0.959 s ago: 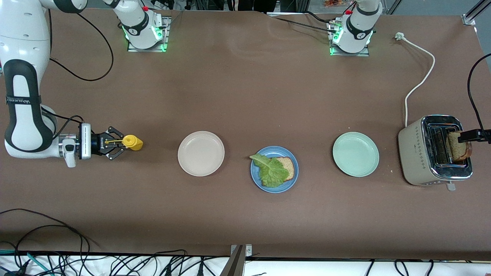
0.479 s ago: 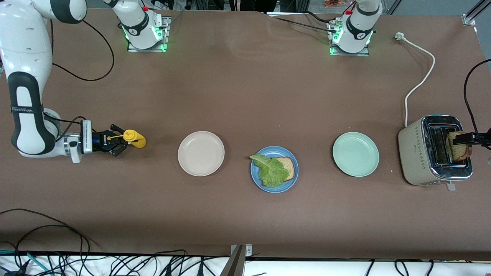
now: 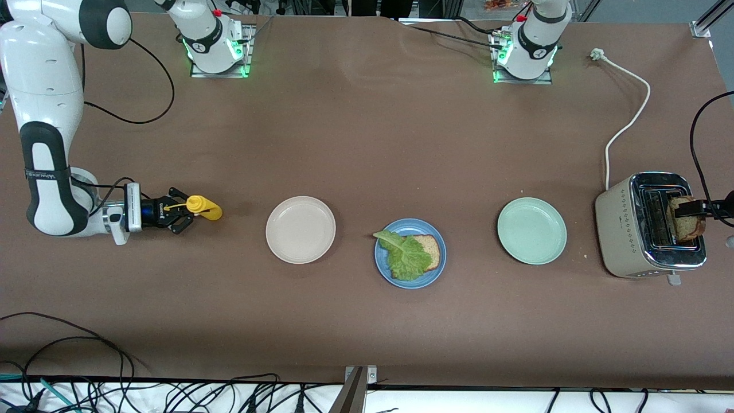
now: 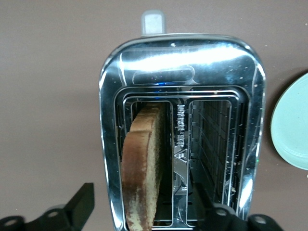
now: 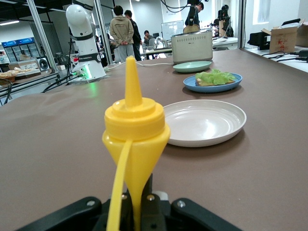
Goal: Make sandwich in blue plate with both arms
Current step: 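Set down the yellow bottle while the left gripper grasps the toaster bread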
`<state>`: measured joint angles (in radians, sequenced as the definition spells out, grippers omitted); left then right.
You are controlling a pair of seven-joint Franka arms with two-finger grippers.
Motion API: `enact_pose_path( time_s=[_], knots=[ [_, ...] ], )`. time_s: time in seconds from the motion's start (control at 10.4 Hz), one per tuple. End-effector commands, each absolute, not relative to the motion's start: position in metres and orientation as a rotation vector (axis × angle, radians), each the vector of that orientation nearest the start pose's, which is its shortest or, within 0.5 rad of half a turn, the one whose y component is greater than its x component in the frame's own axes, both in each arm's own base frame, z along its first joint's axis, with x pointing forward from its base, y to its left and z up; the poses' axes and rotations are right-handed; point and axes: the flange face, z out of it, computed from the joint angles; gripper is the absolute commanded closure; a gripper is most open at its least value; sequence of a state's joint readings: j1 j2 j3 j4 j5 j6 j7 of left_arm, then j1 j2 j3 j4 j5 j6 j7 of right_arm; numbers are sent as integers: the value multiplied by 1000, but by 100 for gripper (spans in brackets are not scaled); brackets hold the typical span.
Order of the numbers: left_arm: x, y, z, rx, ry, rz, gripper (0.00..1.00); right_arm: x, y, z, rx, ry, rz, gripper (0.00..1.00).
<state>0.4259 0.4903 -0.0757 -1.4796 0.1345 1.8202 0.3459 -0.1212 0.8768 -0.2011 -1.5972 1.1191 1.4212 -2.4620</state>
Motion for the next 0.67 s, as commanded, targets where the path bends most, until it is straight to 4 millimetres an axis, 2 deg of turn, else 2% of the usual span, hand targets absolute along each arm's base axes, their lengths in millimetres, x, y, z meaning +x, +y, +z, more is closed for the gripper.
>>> enact_pose_path(
  time_s=[0.0, 0.1, 0.29, 0.48, 0.58],
  knots=[
    [632, 260, 382, -3113, 86, 242, 33, 606, -79, 124, -1305, -1374, -855, 100],
    [632, 261, 381, -3114, 117, 245, 49, 607, -79, 124, -1307, -1372, -853, 74],
    [631, 262, 378, -3116, 120, 251, 74, 607, -79, 124, -1324, -1351, -831, 43],
    [631, 262, 378, -3116, 117, 251, 93, 607, -79, 125, -1334, -1338, -819, 20],
    [631, 262, 378, -3114, 118, 252, 100, 607, -80, 125, -1343, -1331, -806, 14]
  ],
)
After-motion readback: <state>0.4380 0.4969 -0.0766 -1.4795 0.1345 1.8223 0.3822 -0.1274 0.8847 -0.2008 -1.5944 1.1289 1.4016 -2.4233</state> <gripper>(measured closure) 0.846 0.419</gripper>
